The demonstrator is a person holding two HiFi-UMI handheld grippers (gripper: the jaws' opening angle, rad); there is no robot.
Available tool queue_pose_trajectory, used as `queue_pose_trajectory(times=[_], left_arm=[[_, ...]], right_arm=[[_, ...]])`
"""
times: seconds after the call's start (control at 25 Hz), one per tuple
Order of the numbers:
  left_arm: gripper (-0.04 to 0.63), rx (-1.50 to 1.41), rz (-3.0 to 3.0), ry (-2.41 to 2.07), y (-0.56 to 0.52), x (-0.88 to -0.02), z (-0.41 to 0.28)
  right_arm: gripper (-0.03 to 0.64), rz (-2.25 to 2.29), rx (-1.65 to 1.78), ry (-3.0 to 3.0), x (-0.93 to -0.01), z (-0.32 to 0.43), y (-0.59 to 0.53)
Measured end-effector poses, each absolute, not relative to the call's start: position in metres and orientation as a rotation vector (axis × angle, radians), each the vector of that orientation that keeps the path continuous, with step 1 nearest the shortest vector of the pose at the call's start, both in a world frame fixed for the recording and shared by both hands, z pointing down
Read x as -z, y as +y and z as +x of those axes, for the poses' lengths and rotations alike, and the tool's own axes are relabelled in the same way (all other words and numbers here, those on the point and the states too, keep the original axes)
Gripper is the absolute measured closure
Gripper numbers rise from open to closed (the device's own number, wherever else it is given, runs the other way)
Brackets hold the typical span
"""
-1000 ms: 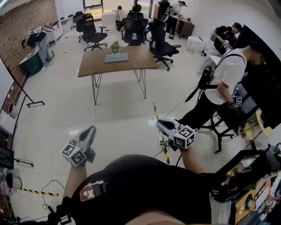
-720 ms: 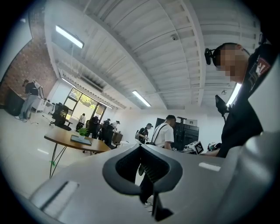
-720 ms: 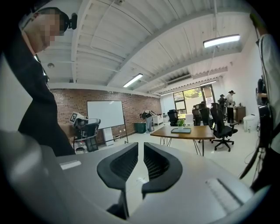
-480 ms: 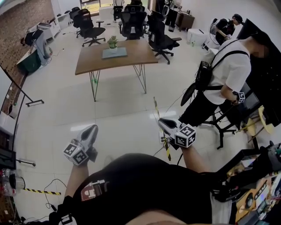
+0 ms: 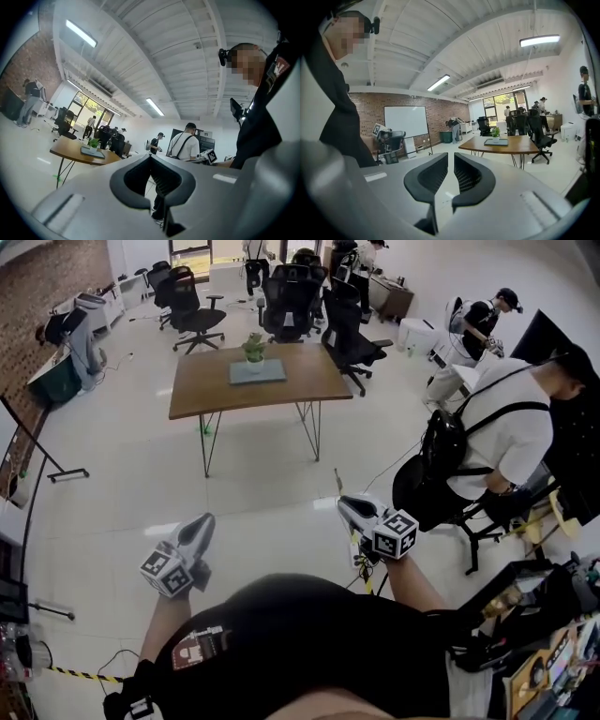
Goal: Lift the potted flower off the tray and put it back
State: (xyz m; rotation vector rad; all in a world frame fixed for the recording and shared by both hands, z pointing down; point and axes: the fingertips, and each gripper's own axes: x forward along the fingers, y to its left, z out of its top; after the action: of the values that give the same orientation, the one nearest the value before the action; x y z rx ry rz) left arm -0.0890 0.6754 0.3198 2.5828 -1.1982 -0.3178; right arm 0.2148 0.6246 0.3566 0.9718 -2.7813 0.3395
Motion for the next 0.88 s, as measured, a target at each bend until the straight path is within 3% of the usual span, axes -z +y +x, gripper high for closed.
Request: queue_pose_trajectory(times=[0.36,0.88], left_arm=[[0.595,0.29,2.576,-1.187,0.591,-0.329,-0.199],[0.595,0.254,2.521,-1.305,0.458,-0.339,-0.17]], right_arm=[[0.555,0.946,-0.351,-2.779,-0.352,0.097,0.545],[0.551,0.792,-0.336,-2.828,-0.366,0.115,0.377]])
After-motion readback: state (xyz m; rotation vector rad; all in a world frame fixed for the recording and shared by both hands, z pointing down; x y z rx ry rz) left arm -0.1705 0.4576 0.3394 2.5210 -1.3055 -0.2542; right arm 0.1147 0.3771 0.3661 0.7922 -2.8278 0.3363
